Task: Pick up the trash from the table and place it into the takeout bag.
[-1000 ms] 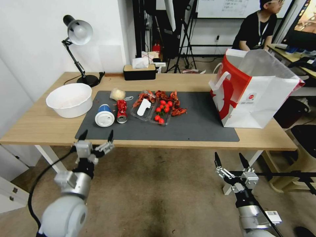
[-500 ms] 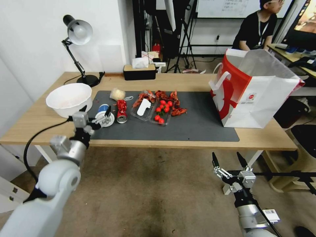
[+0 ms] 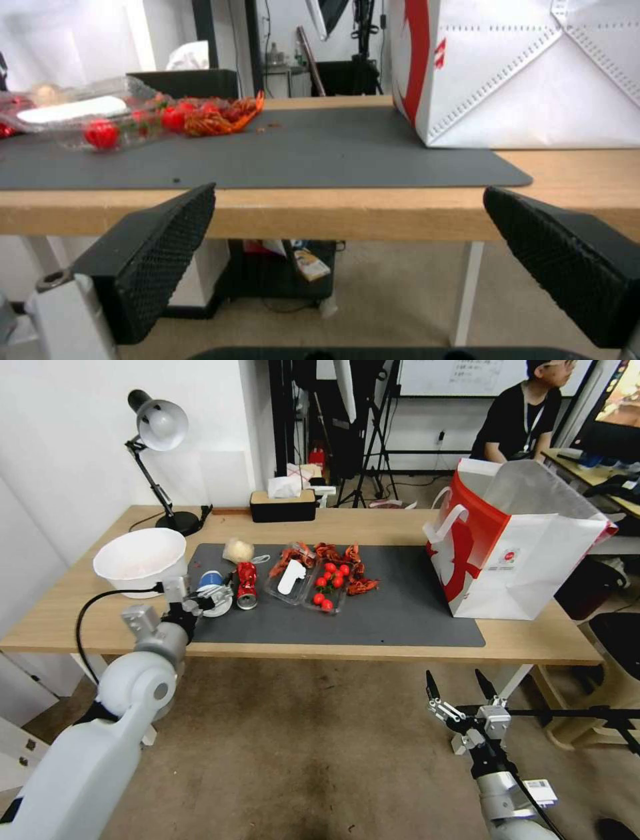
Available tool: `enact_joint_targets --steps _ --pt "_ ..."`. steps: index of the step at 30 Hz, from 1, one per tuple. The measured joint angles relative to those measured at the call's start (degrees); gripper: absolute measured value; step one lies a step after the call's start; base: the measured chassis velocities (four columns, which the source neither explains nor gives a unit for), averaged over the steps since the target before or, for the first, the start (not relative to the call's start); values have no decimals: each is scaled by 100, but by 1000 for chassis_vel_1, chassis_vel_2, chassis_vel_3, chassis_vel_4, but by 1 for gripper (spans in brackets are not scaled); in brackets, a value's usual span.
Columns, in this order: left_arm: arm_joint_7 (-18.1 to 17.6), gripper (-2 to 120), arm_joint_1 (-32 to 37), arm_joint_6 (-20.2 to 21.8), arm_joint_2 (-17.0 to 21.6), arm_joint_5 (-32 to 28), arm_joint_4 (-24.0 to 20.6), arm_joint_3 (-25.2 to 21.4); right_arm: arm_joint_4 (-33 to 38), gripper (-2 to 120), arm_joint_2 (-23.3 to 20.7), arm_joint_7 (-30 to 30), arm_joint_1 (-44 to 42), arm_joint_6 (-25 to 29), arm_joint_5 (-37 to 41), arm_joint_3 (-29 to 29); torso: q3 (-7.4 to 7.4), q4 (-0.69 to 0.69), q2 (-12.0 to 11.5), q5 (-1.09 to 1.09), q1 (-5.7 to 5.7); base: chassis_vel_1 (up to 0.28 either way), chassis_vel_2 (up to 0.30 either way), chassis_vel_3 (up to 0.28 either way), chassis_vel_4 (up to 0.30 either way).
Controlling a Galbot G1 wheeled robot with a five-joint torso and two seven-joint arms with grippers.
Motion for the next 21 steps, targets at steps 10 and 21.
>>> enact_joint_targets --steps 10,21 --pt "-947 100 -874 440 -200 323 672 671 -131 100 19 28 -14 -7 -130 40 0 0 0 0 0 0 0 0 0" --pt "-1344 100 -974 841 -348 392 918 801 -214 100 39 45 -11 18 -228 48 -1 0 1 0 0 0 0 0 0"
